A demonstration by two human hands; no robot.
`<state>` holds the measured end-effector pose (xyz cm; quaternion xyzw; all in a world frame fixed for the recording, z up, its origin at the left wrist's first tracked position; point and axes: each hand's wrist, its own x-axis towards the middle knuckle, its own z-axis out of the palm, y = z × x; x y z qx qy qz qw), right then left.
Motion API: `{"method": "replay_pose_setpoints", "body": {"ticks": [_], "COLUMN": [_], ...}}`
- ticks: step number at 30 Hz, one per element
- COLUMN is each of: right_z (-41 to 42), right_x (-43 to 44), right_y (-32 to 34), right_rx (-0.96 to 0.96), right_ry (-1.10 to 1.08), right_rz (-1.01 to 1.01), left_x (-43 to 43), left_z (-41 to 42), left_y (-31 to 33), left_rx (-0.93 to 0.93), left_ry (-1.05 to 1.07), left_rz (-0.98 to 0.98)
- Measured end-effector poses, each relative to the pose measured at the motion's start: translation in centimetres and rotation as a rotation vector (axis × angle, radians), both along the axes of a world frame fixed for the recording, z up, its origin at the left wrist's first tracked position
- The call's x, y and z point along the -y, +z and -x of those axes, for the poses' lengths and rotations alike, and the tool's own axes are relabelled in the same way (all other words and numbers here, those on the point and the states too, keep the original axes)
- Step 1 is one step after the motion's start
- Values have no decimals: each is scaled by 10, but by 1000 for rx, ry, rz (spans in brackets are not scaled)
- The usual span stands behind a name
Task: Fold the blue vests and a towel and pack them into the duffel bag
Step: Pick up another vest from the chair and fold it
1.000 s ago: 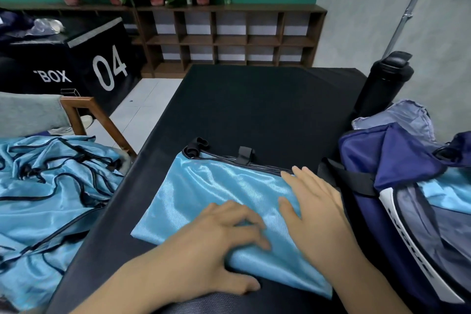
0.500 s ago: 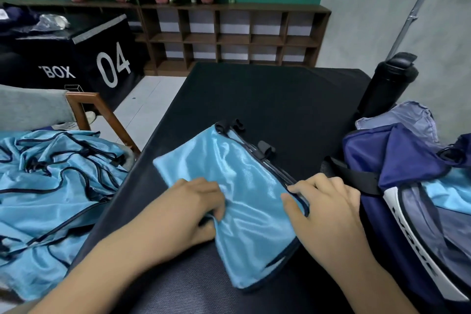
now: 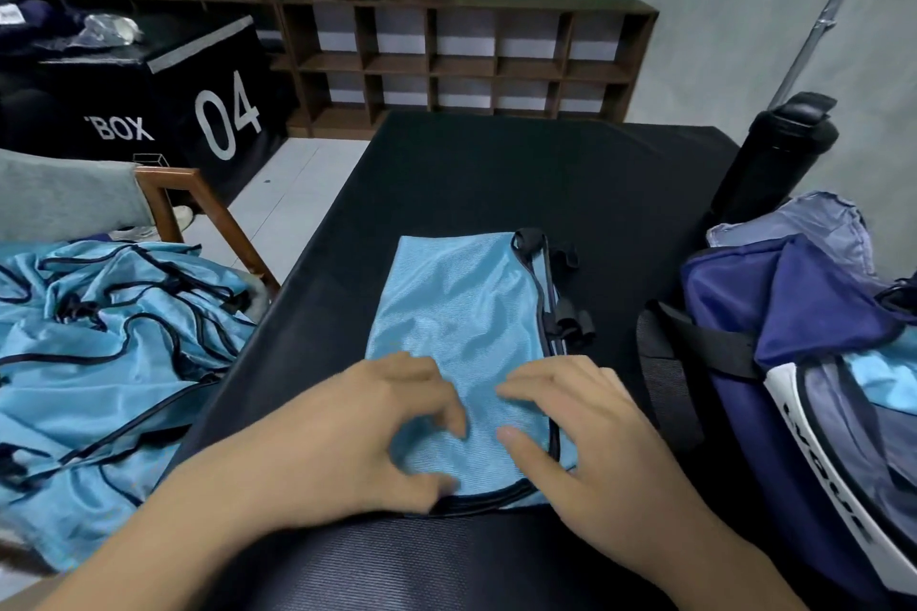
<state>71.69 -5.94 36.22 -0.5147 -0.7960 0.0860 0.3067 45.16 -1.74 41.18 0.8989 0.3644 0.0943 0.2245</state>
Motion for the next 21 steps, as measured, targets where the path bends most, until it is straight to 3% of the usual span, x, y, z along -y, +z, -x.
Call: {"method": "replay_pose_setpoints", "body": {"ticks": [5,9,15,21], "right_z": [-1,2,-1,-3], "right_x": [1,4,9,4], "right_y": [-5,-2,9,9], "right_rx": [81,84,135,-24], "right_ry": [-16,-21,47,-39], "right_rz": [148,153,297,151], "left_x": [10,13,9,5], "left_z": [-11,-15,-12,-4], "left_y": [-6,-6,4,13], "left_rx": [-91,-114,-36,80], "left_ry": [-52,-60,-4,109], "left_rz": [-2,-43,24,3]}}
